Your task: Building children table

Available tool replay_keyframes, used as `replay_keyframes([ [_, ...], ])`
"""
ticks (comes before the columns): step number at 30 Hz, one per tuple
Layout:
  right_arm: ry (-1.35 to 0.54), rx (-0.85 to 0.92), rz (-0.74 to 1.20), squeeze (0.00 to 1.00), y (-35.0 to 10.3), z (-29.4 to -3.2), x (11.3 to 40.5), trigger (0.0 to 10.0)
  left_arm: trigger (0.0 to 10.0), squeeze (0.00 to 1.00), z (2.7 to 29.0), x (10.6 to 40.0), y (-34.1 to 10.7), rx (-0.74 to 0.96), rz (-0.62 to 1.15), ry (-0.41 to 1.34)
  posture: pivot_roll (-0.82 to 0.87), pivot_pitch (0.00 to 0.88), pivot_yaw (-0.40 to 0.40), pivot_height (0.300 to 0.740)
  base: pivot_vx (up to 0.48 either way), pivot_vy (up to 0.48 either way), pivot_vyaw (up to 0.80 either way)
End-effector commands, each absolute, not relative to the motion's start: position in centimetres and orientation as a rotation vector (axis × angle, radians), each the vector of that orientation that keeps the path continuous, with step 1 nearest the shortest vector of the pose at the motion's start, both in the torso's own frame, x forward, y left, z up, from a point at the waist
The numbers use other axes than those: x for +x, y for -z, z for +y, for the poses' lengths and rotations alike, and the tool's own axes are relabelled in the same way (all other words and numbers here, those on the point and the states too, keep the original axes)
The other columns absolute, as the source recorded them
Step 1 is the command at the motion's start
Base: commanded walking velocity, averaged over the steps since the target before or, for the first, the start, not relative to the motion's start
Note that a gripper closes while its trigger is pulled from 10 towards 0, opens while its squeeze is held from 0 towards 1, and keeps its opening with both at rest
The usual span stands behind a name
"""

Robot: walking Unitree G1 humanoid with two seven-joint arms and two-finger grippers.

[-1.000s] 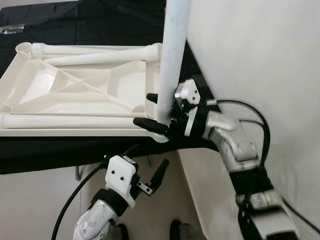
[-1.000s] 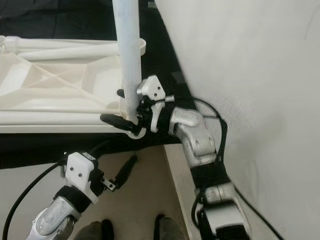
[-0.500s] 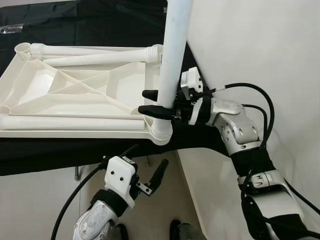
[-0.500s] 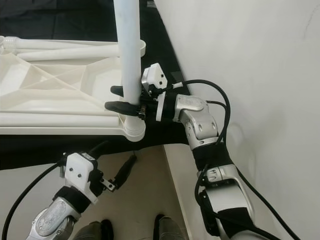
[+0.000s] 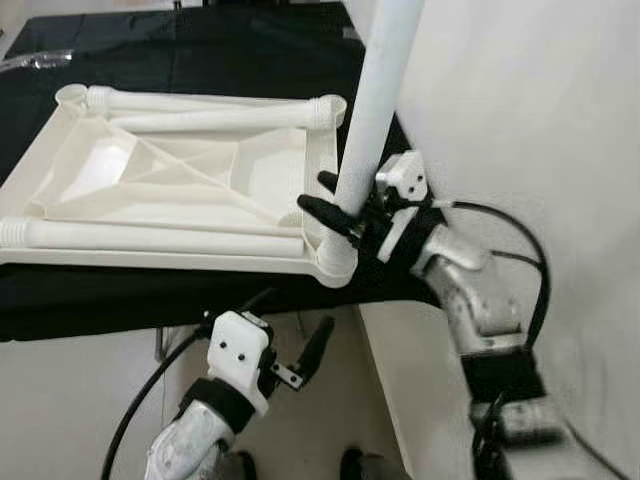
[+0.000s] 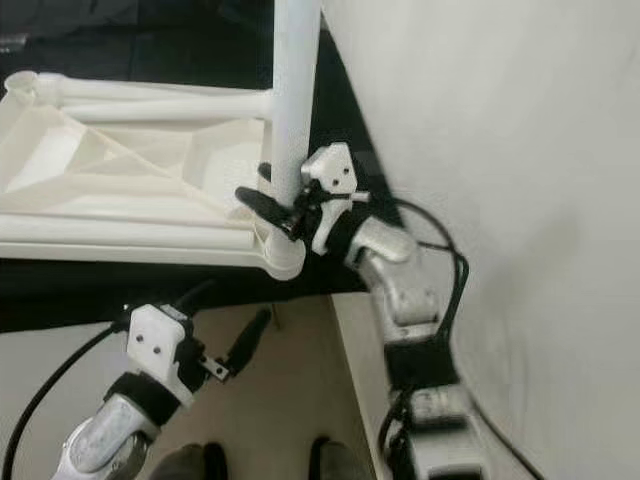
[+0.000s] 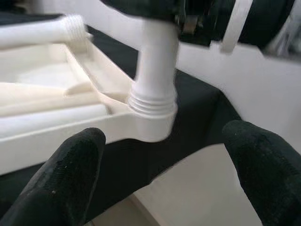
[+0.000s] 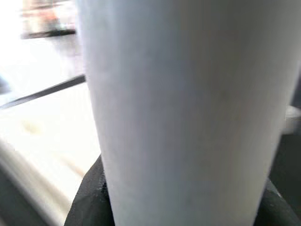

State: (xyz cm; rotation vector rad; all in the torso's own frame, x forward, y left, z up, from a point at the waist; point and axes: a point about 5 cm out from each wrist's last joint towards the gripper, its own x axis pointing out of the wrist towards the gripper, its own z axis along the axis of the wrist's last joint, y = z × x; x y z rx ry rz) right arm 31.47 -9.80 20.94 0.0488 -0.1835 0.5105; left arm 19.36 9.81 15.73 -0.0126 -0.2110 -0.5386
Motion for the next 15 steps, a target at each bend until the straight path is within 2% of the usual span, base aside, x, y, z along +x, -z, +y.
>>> replay_keyframes([
  [1, -0.368, 0.096, 0.001, 0.0, -17.3, -11.6, 31.2, 0.0, 10.0, 0.0, 10.0, 19.2, -15.4, 0.008, -0.185, 0.53, 0.08, 0.259, -0.052, 0.74, 0.0, 0.0, 0.0],
  [9, -0.329, 0.042, -0.002, 0.0, -18.2, -12.0, 32.6, 0.0, 10.0, 0.0, 10.0, 19.1, -15.5, 0.006, -0.183, 0.522, 0.08, 0.255, -0.058, 0.74, 0.0, 0.0, 0.0],
  [10, -0.309, 0.04, -0.001, 0.0, -18.5, -11.7, 32.6, 10.0, 10.0, 0.0, 10.0, 19.0, -15.5, 0.007, -0.182, 0.517, 0.09, 0.251, -0.057, 0.74, 0.0, 0.0, 0.0],
  [12, -0.345, 0.069, -0.029, 0.0, -19.1, -11.1, 32.5, 10.0, 10.0, 0.0, 10.2, 18.9, -15.4, 0.005, -0.175, 0.508, 0.09, 0.249, -0.053, 0.74, 0.0, 0.0, 0.0],
  [13, -0.383, 0.08, -0.053, 0.9, -19.6, -10.7, 32.5, 10.0, 10.0, 0.0, 10.3, 18.8, -15.4, 0.005, -0.17, 0.504, 0.09, 0.248, -0.05, 0.74, 0.0, 0.0, 0.0],
  [14, -0.411, 0.085, -0.071, 0.9, -19.9, -10.5, 32.4, 10.0, 10.0, 0.0, 10.4, 18.8, -15.5, 0.006, -0.167, 0.501, 0.09, 0.248, -0.05, 0.74, 0.0, 0.0, 0.0],
  [15, -0.546, 0.111, -0.119, 1.0, -20.8, -9.8, 32.4, 10.0, 10.0, 0.0, 10.7, 18.4, -15.5, 0.001, -0.153, 0.497, 0.08, 0.243, -0.043, 0.74, 0.0, 0.0, 0.0],
])
